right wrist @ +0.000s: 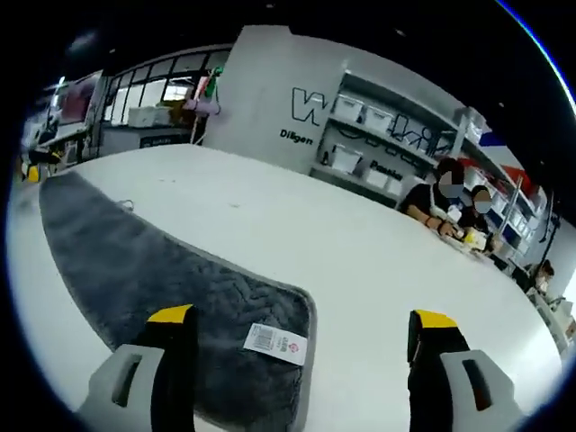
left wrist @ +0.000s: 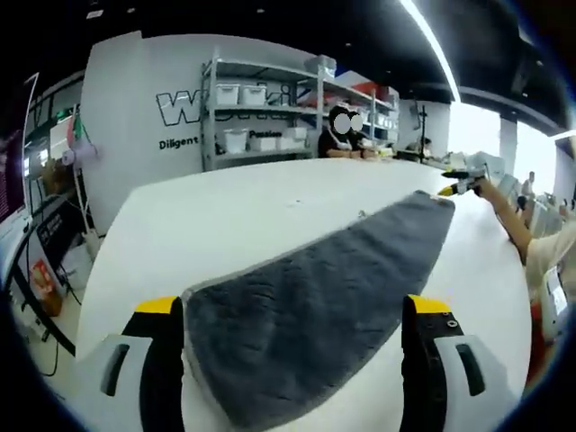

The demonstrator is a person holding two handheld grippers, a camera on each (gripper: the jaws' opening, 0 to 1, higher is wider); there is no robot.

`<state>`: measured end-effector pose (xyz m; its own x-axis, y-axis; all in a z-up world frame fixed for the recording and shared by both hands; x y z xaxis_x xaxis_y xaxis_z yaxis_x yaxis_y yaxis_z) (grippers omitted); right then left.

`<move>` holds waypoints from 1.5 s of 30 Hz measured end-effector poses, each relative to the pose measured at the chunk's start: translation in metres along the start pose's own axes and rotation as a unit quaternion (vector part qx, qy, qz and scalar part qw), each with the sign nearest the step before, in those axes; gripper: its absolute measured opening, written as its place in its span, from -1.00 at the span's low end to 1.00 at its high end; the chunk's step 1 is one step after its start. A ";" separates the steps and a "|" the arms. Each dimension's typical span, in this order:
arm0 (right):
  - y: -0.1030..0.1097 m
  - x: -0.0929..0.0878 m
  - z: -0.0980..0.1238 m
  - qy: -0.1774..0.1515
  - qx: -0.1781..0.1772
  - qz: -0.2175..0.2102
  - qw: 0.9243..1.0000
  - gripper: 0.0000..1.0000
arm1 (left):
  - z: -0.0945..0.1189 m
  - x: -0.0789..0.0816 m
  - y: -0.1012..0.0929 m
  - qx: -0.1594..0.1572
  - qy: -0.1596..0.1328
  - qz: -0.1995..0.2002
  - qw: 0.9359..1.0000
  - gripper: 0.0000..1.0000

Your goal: Fold the towel on the table until its edges align and the towel forms a compact rectangular stack.

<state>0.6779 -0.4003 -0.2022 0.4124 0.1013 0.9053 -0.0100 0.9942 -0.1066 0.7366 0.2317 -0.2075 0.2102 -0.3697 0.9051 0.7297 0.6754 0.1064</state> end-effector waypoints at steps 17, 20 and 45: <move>0.006 -0.058 0.035 0.010 0.117 0.000 0.993 0.21 | 0.052 -0.047 0.013 0.006 -0.010 0.064 0.998 0.46; 0.007 -0.063 0.039 0.007 0.142 0.005 0.990 -0.06 | 0.053 -0.048 0.010 0.000 -0.011 0.055 0.998 0.27; -0.014 -0.086 0.043 0.023 0.151 -0.068 0.986 -0.48 | 0.046 -0.074 0.011 -0.006 0.020 0.060 0.998 -0.69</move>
<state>0.6033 -0.4217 -0.2609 0.4703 -0.0286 0.8821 -0.2191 0.9644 0.1481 0.6989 0.2958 -0.2547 0.3220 -0.3118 0.8939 0.7056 0.7086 -0.0070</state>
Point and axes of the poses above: the point that each gripper's makers call its tool centre point, and the gripper's own axes: z roughly backward along the fingers, y roughly to its left, x roughly out of its top, the point moved 2 cm from there along z, roughly backward along the fingers, and after that the axes turned 9 degrees about -z, right-handed, at the moved point
